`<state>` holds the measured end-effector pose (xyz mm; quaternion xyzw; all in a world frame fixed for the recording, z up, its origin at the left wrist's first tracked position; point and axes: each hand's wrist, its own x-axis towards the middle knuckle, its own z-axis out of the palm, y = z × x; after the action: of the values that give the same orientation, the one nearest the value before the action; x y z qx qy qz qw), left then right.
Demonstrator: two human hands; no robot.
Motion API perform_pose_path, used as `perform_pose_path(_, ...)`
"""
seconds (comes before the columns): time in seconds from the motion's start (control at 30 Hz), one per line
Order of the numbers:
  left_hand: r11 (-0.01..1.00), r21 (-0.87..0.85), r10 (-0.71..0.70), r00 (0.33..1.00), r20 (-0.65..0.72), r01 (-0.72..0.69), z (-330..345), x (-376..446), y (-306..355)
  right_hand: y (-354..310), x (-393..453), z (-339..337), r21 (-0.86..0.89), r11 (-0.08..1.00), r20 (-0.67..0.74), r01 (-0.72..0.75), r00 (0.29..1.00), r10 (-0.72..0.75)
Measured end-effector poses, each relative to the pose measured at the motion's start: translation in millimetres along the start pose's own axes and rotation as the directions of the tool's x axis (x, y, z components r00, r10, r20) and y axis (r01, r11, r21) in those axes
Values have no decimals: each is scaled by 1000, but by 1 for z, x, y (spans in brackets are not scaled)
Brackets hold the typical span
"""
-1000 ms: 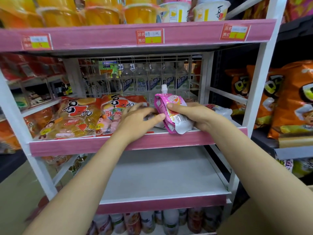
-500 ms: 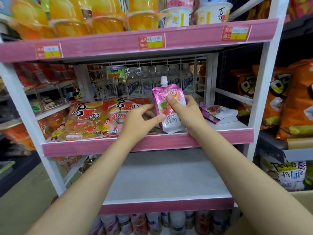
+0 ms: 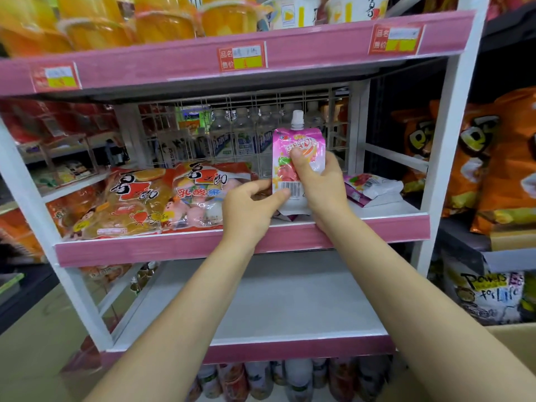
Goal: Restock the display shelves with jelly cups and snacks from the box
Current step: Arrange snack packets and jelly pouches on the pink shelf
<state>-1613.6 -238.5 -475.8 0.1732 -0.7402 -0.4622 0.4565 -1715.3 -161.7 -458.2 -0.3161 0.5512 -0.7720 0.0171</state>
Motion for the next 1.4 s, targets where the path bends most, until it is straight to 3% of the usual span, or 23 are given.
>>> perform_pose_path(0.17,999,-29,-33,997,-64,32,1,5,-3,1,0,1,-18,999,-5,43,999,-43)
perform_pose_path(0.4,996,10,-91,994,59,91,-12,8,7,0,0,3,-27,999,0,37,999,-37)
perform_pose_path(0.5,994,109,4,1000,26,-7,-14,10,9,0,1,3,-20,1000,-28,19,999,-19)
perform_pose_path(0.6,934,304,201,980,-12,-187,-12,4,12,0,3,1,-52,999,-55,0,998,-3)
perform_pose_path(0.67,862,375,335,938,88,-343,-12,-5,15,0,3,0,-64,998,-44,-27,999,25)
perform_pose_path(0.73,850,360,335,922,196,-386,-11,-12,15,-2,4,0,-59,997,-16,-54,998,53)
perform_pose_path(0.9,909,371,122,972,200,-191,-19,-10,16,-16,0,5,175,973,145,-150,982,125)
perform_pose_path(1.0,959,273,41,992,120,-73,-29,-4,19,-21,-5,3,106,991,327,-80,944,41)
perform_pose_path(1.1,996,72,48,995,85,-54,-36,1,22,-22,-9,7,48,997,489,64,869,-80)
perform_pose_path(1.2,993,-116,-23,998,66,31,-49,9,13,-25,-9,15,-76,984,379,161,918,-121)
perform_pose_path(1.27,970,-214,-93,989,118,116,-58,11,10,-23,-5,12,-124,986,265,115,961,-79)
perform_pose_path(1.33,943,-286,-115,974,194,169,-62,11,10,-22,-3,8,-176,984,317,-10,946,66)
perform_pose_path(1.4,949,-275,-92,969,229,155,-61,10,13,-23,-6,6,-274,961,462,-35,872,163)
